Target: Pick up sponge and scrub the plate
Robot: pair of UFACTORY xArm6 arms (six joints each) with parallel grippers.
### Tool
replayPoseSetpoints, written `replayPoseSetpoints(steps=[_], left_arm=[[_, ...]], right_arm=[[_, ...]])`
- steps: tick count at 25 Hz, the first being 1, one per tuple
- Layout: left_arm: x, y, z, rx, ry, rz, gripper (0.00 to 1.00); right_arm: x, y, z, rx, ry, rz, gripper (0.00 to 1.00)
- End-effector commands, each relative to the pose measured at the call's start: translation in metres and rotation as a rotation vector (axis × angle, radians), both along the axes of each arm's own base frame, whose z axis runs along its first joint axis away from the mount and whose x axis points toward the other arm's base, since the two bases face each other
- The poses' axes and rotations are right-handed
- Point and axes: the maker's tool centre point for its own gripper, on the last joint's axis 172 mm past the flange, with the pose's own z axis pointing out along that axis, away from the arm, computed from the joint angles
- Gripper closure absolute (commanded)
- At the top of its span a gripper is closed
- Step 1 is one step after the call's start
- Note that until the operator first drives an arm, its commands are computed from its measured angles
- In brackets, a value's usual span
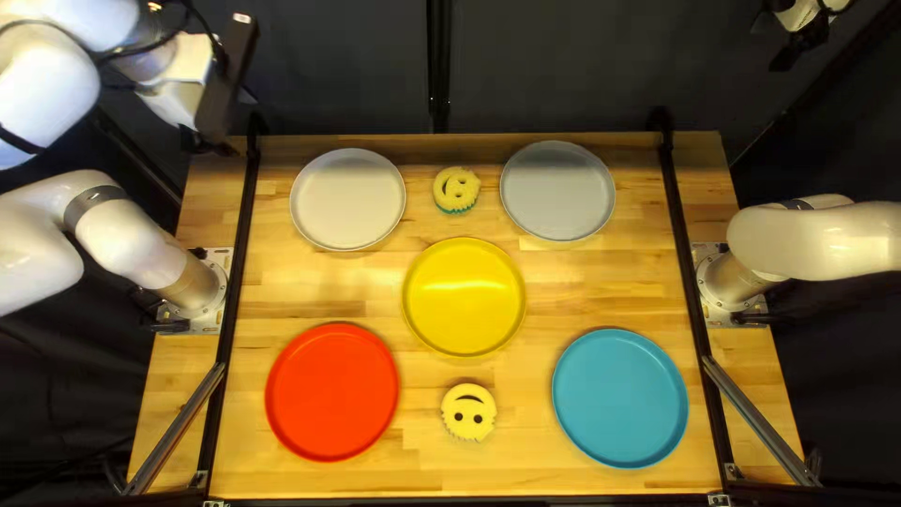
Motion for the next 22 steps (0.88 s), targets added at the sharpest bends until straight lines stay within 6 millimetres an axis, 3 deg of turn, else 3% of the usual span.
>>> replayPoseSetpoints(steps=[1,8,19,22], left_arm=[[0.027,-0.018,-0.014,0.036,0.023,-0.109,0.0],[0.058,-0.072,-0.046,0.028,0.056,-0.269,0.0],[0.054,-0.067,-0.047,0.025,0.047,-0.246,0.0],[0.076,-0.085,-0.063,0.039,0.006,-0.239,0.0]], right_arm=[[0.0,0.0,0.0,0.0,0.0,0.0,0.0],[0.0,0.0,0.0,0.0,0.0,0.0,0.0],[0.0,0.0,0.0,0.0,0.0,0.0,0.0],[0.0,0.0,0.0,0.0,0.0,0.0,0.0]])
